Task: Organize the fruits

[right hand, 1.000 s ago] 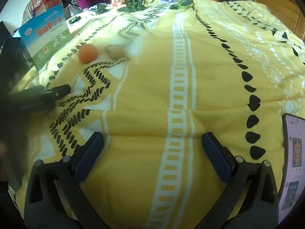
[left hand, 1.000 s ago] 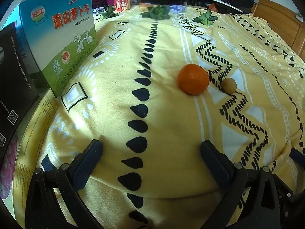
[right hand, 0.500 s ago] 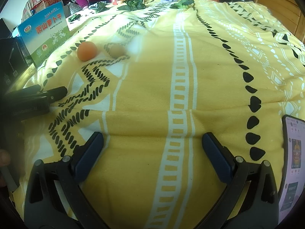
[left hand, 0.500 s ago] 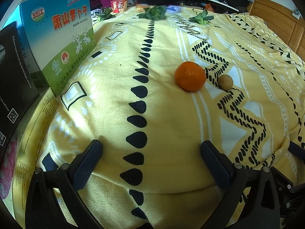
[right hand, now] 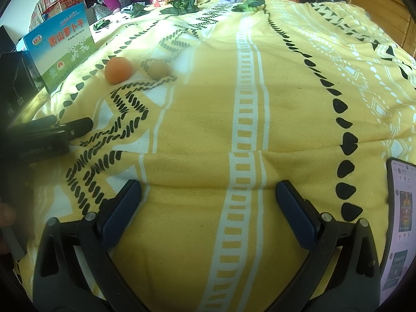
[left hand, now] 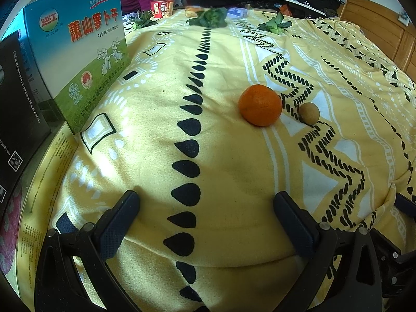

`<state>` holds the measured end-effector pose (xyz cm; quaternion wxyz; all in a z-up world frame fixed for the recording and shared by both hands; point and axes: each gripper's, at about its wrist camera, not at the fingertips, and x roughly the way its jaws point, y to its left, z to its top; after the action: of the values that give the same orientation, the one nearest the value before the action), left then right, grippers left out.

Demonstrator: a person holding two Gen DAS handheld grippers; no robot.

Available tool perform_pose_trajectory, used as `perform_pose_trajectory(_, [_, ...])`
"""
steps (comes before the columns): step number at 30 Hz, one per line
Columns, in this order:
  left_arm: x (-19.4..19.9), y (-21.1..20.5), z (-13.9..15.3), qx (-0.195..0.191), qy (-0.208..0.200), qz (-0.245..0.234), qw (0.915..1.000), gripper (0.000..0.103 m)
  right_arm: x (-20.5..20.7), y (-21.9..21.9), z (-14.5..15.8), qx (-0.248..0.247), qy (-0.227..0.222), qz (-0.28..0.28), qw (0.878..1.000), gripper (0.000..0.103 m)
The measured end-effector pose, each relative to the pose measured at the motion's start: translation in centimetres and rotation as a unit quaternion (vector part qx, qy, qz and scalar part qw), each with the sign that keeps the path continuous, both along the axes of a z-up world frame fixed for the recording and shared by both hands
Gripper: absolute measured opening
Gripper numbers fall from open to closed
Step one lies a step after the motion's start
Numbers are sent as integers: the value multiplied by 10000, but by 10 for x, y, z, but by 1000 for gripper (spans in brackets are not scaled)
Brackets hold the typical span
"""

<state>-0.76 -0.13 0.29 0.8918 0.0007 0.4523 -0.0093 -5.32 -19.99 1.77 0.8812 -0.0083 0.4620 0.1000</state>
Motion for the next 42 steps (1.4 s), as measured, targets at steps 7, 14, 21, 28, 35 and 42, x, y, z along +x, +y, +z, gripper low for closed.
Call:
perform_pose_trajectory(7, [0, 0, 0, 0, 0, 1, 10000, 103, 0, 0, 0, 0, 3, 1, 10000, 103])
perform_pose_trajectory(14, [0, 0, 0, 0, -1, 1, 10000, 103, 1, 0, 0, 3, 2, 2, 10000, 103])
perform_pose_trajectory(21, [0, 0, 0, 0, -2, 1, 10000, 103, 0, 0, -1, 4, 0, 3, 10000, 103])
perform_pose_trajectory(28, [0, 0, 0, 1, -3, 2, 10000, 103, 0, 0, 0, 4, 0, 4, 10000, 103])
perform_pose_trajectory(35, [0, 0, -1, -5, -4, 1, 10000, 103, 0, 0, 1, 4, 3, 5, 10000, 103])
perform_pose_trajectory(42, [0, 0, 0, -4, -4, 0, 10000, 103, -1, -1, 3, 4, 5, 5, 10000, 103])
